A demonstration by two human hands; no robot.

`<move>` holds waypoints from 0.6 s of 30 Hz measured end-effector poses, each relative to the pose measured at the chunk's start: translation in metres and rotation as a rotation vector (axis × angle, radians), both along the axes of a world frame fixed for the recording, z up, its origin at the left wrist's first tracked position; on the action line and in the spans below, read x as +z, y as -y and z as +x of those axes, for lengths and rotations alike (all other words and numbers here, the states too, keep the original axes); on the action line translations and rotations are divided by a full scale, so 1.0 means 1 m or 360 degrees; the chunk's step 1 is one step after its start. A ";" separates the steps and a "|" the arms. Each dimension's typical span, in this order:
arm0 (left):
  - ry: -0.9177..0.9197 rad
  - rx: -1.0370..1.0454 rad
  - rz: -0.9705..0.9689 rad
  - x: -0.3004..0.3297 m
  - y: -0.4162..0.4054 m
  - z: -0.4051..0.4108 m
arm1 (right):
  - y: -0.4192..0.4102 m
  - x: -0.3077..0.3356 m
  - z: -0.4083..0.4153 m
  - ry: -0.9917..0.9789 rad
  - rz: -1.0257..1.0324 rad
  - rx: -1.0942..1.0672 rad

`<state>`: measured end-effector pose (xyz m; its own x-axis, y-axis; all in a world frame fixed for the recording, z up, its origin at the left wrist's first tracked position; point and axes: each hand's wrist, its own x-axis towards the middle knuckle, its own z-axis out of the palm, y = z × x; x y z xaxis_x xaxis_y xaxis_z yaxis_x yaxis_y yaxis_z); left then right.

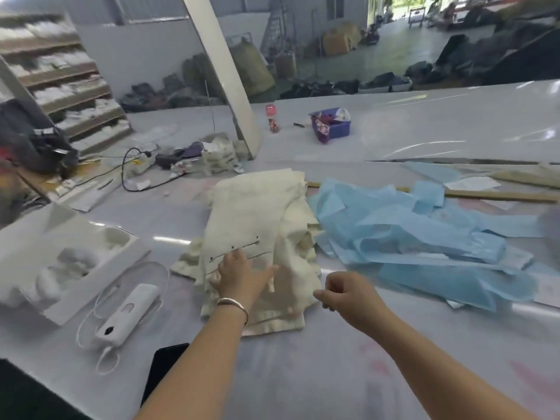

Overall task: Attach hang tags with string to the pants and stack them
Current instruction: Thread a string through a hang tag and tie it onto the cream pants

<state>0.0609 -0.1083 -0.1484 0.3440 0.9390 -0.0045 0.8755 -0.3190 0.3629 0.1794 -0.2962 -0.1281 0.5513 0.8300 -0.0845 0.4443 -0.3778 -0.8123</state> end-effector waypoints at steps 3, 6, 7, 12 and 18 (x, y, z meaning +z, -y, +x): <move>-0.0327 -0.0167 -0.0014 -0.011 -0.014 0.026 | -0.013 -0.013 -0.005 -0.0058 -0.0061 -0.0032; -0.0584 -0.0153 0.0202 -0.014 -0.025 0.045 | -0.018 -0.026 -0.006 -0.0104 -0.0174 -0.0094; -0.0590 -0.0159 0.0227 -0.010 -0.032 0.048 | -0.020 -0.028 -0.004 -0.0108 -0.0202 -0.0128; -0.0382 -0.0407 0.0066 0.043 -0.069 0.036 | -0.039 -0.022 0.010 -0.0386 -0.0133 -0.0221; -0.0070 -0.0793 0.0039 0.086 -0.023 -0.009 | -0.108 -0.007 0.026 -0.1645 0.0371 -0.0327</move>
